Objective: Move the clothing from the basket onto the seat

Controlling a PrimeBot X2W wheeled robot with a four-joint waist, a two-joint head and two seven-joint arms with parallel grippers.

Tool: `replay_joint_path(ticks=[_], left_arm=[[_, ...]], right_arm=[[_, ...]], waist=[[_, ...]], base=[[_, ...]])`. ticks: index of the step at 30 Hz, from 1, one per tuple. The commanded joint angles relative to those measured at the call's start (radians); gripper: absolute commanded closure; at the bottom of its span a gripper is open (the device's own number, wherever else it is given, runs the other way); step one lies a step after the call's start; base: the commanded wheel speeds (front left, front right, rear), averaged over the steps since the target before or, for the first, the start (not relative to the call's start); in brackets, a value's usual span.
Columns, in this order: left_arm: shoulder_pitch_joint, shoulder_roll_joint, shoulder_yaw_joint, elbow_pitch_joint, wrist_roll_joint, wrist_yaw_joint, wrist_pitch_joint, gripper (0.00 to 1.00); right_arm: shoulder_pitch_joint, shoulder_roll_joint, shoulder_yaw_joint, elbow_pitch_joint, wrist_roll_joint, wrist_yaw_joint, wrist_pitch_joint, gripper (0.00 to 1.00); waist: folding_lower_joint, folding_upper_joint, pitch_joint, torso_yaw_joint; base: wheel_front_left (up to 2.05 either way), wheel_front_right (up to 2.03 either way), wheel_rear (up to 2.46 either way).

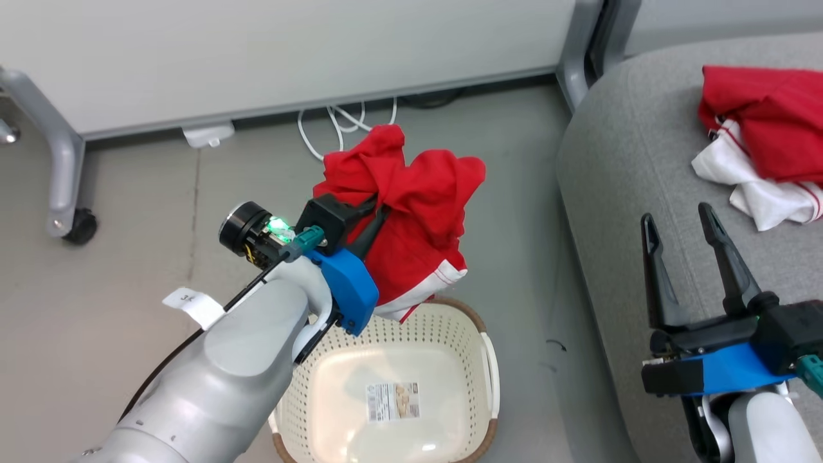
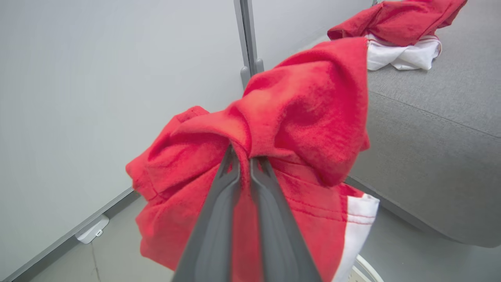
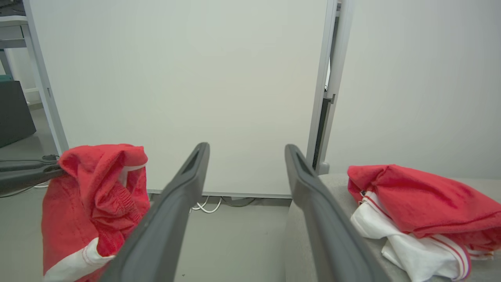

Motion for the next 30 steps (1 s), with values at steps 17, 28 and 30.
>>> replay_joint_path(ticks=[17, 28, 30], left_arm=[[0.035, -0.045, 0.132, -0.162, 0.010, -0.007, -0.005, 1.00], [0.019, -0.052, 0.093, -0.226, 0.011, -0.008, -0.004, 1.00], [0.020, -0.050, 0.088, -0.231, 0.010, -0.009, -0.003, 1.00]], right_arm=[[0.091, 0.013, -0.002, 0.007, 0.009, 0.000, 0.000, 0.00], [0.095, 0.018, 0.016, -0.003, 0.012, 0.000, 0.000, 0.00], [0.083, 0.009, 0.036, -0.011, 0.014, 0.000, 0.000, 0.00]], waist=[[0.0001, -0.0001, -0.126, 0.026], [0.0001, -0.0001, -0.126, 0.034], [0.0001, -0.0001, -0.125, 0.033]], base=[[0.00, 0.00, 0.00], [0.00, 0.00, 0.00], [0.00, 0.00, 0.00]])
